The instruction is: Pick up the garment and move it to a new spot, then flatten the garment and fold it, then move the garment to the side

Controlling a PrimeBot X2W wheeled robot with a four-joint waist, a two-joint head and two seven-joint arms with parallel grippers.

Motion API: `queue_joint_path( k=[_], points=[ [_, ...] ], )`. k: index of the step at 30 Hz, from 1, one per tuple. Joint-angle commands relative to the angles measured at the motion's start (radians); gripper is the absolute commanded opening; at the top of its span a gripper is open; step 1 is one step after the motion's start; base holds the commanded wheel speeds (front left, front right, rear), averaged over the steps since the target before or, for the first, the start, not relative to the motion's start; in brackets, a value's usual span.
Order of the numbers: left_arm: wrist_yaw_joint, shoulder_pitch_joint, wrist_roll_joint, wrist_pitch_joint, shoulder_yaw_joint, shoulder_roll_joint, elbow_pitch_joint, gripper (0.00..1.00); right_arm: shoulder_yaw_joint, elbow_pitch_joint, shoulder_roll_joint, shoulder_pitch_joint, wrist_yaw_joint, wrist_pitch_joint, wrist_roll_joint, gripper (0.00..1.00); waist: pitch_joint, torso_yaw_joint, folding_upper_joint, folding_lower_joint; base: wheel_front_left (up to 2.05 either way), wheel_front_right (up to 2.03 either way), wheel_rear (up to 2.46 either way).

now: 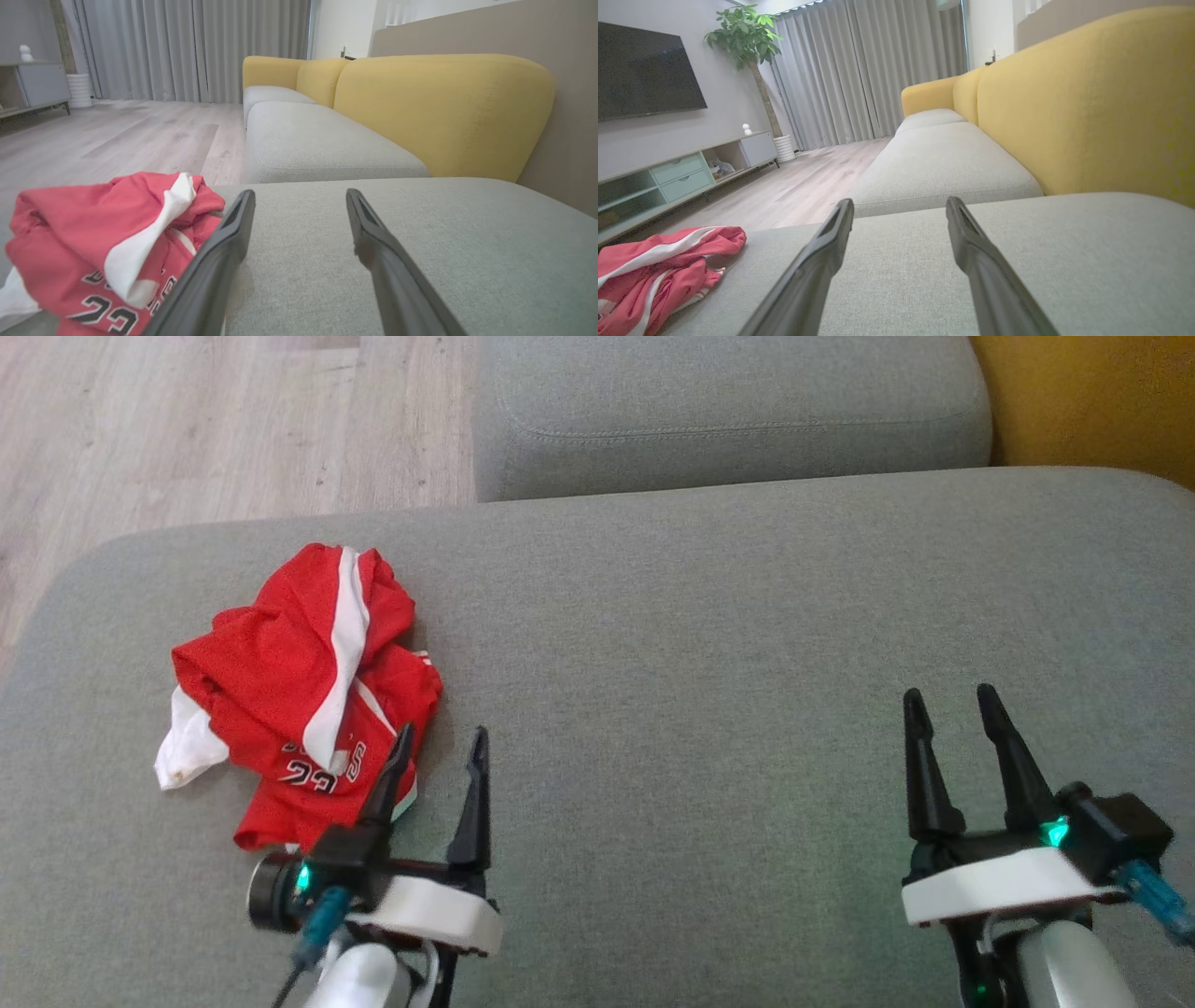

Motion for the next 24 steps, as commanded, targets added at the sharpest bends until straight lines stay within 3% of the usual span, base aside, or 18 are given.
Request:
queue_joint_path(
  k=[1,5,14,24],
  points=[
    [-0.002,-0.017,0.0,-0.012,0.041,0.0,-0.034,1.0,0.017,-0.025,-0.008,-0.019,-0.001,-0.014,0.002,1.0,-0.001,0.0,0.0,0.0,0.0,0.0,0.0],
    [-0.021,0.013,-0.024,-0.024,0.083,-0.015,-0.036,1.0,0.008,0.018,-0.008,-0.012,-0.001,-0.026,0.074,1.0,-0.003,0.001,0.0,0.0,0.0,0.0,0.0],
    [-0.051,0.032,0.037,-0.05,0.081,-0.032,0.035,1.0,0.012,0.073,-0.009,-0.012,-0.001,-0.053,-0.056,1.0,-0.009,0.002,0.0,0.0,0.0,0.0,0.0],
    [-0.057,0.015,0.043,-0.05,0.109,-0.048,0.059,1.0,0.014,0.071,-0.009,-0.022,-0.001,-0.053,-0.054,1.0,-0.003,-0.001,0.0,0.0,0.0,0.0,0.0]
  ],
)
